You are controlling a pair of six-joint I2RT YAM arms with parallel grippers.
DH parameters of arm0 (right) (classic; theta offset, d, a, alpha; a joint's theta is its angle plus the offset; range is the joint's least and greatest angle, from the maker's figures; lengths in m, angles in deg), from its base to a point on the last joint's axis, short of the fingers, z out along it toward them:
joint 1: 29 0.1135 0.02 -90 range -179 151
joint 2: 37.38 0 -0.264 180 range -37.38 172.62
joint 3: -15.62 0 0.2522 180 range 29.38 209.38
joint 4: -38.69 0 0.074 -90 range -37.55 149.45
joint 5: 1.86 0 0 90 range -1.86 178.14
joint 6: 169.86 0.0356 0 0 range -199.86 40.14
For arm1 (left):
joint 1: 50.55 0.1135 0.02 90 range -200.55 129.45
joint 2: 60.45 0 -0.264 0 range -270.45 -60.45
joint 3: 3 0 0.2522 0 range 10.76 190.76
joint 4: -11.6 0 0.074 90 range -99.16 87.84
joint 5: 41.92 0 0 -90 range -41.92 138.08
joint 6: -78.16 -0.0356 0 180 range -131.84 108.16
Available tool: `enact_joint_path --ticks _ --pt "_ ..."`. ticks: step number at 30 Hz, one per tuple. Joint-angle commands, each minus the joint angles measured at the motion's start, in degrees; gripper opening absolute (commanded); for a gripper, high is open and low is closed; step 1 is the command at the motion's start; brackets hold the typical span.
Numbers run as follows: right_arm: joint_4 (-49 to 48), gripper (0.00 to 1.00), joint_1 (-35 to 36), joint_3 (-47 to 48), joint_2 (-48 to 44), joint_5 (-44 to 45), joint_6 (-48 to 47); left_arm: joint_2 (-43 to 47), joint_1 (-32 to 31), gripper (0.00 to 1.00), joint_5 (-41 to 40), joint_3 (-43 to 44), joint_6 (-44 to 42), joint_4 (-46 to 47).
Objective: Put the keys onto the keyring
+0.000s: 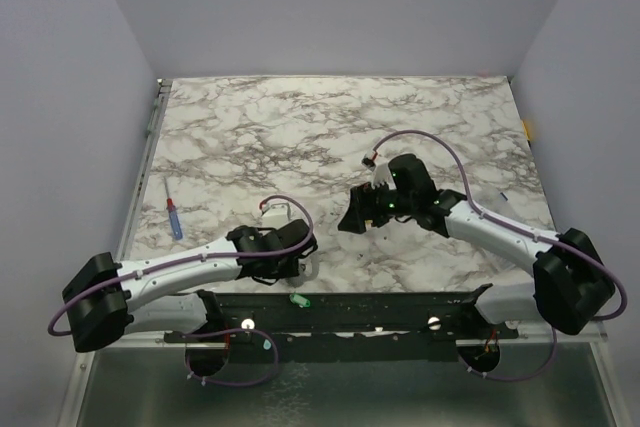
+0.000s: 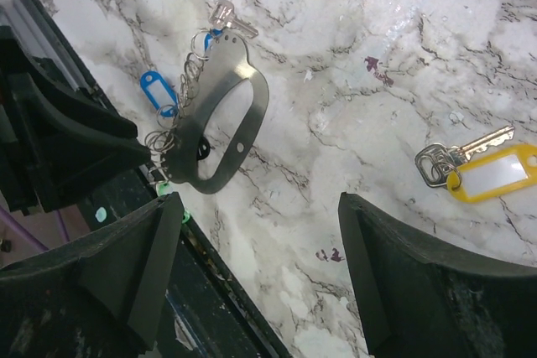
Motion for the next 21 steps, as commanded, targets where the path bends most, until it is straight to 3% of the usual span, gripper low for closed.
enact_joint_path --ticks 1,5,8,15,21 --pt "1.3 0.84 0.2 -1.3 -1.9 1.3 -0.5 4.1 -0.3 0.41 -8.0 -1.3 9.3 -1.0" --pt "1.6 0.84 0.2 -1.4 -2.3 1.4 -0.9 5.2 -0.4 0.39 -11.5 -1.7 16.5 -7.0" --pt "1.9 0.84 0.2 -1.4 -2.3 1.5 -1.2 7.6 -0.3 0.38 -9.6 -3.5 25.2 -8.7" --pt "1.8 0.84 0.2 -2.5 -3.5 1.3 -1.7 18.1 -0.3 0.33 -3.9 -15.0 41.8 -0.7" --pt "2.8 0.84 0.2 -3.2 -4.7 1.8 -2.6 21.1 -0.3 0.30 -6.0 -17.9 46.5 5.0"
